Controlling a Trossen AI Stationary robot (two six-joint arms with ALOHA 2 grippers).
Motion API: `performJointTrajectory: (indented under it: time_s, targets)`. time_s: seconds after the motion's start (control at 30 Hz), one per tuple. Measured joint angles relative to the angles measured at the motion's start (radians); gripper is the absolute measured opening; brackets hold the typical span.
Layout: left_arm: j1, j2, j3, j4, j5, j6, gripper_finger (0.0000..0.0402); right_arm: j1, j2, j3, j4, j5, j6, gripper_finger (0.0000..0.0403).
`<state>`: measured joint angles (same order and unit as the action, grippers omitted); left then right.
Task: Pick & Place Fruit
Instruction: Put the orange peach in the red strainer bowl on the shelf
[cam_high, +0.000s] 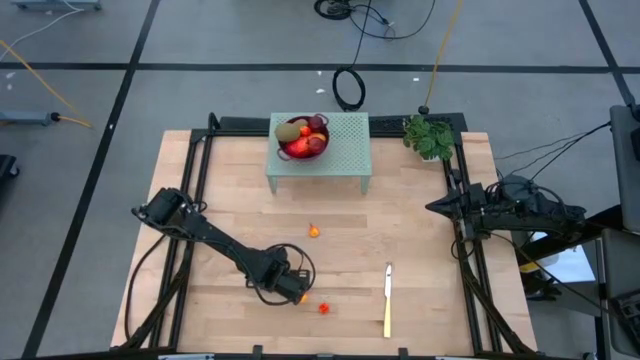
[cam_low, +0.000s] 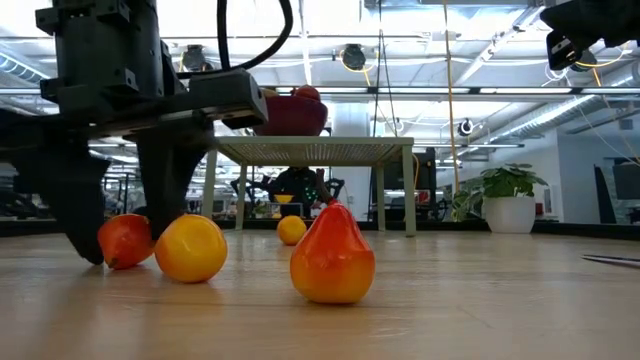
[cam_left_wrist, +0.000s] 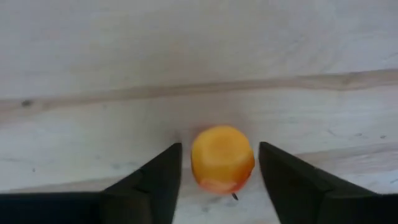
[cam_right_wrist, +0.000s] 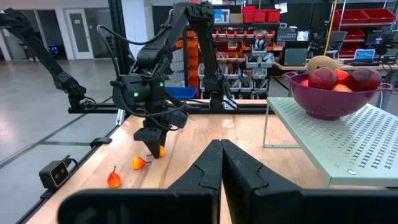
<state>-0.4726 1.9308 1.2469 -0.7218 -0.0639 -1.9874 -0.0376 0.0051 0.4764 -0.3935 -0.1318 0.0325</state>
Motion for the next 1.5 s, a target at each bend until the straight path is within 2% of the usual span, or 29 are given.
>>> performJointTrajectory:
  time_s: [0.27, 0.57, 0.67, 0.73, 0.83, 0.97, 1.1, 1.17, 1.37, 1.5]
  targets:
    - [0.000, 0.000, 0.000, -0.028, -0.004, 0.075, 0.0083, 0.000, 0.000, 0.000, 0.000, 0.000, 0.000, 0.0000]
    - [0.002, -0.028, 0.000, -0.044, -0.042, 0.112, 0.0082, 0.000, 0.000, 0.000, 0.000, 0.000, 0.000, 0.0000]
    - [0.006, -0.085, 0.003, -0.055, -0.115, 0.153, 0.0087, 0.000, 0.000, 0.000, 0.000, 0.000, 0.000, 0.0000]
    - [0.007, -0.136, 0.003, -0.060, -0.198, 0.182, 0.0086, 0.000, 0.000, 0.000, 0.000, 0.000, 0.000, 0.0000]
    - [0.005, -0.219, 0.004, -0.055, -0.377, 0.309, 0.0080, 0.000, 0.000, 0.000, 0.000, 0.000, 0.000, 0.0000]
    - [0.003, -0.321, 0.005, -0.030, -0.616, 0.567, 0.0080, 0.000, 0.000, 0.000, 0.000, 0.000, 0.000, 0.0000]
    - [0.002, -0.395, 0.005, 0.043, -0.779, 0.935, 0.0088, 0.000, 0.000, 0.000, 0.001, 0.000, -0.025, 0.0000]
    - [0.006, -0.422, 0.005, 0.067, -0.847, 1.061, 0.0091, 0.000, 0.000, 0.000, 0.001, 0.000, -0.033, 0.0000]
    - [0.086, -0.492, 0.005, 0.105, -0.957, 1.228, 0.0082, 0.000, 0.000, 0.000, 0.001, 0.003, -0.088, 0.0000]
    - [0.185, -0.534, 0.005, 0.221, -0.947, 1.373, 0.0085, 0.000, 0.000, 0.000, 0.001, 0.003, -0.099, 0.0000]
